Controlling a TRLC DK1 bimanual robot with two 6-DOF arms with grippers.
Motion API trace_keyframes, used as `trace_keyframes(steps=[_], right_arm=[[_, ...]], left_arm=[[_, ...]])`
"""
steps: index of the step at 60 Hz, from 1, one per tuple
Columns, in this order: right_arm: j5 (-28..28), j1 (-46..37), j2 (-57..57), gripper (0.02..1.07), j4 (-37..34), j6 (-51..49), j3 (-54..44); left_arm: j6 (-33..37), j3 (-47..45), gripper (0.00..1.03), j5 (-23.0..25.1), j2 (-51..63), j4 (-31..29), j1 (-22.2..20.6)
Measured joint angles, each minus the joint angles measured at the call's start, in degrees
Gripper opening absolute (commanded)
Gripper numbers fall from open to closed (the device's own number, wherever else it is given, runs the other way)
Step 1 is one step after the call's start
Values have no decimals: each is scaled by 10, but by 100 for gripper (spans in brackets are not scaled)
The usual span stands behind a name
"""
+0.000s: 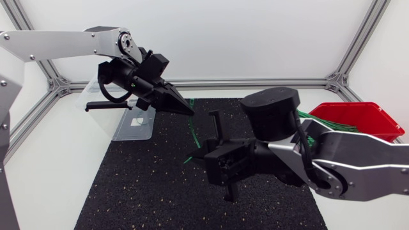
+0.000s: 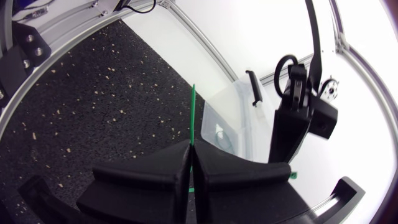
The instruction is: Take a green cable tie from the red box, thread the tail through the head to close it, then place it in the transparent bin on the left.
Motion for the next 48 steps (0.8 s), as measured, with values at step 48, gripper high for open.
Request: trace_keyframes(steps=[48], right_arm=[[-223,-81,78,7,-380,83,199]], left_arm=[[-251,-423,3,-124,-297,629,-30]])
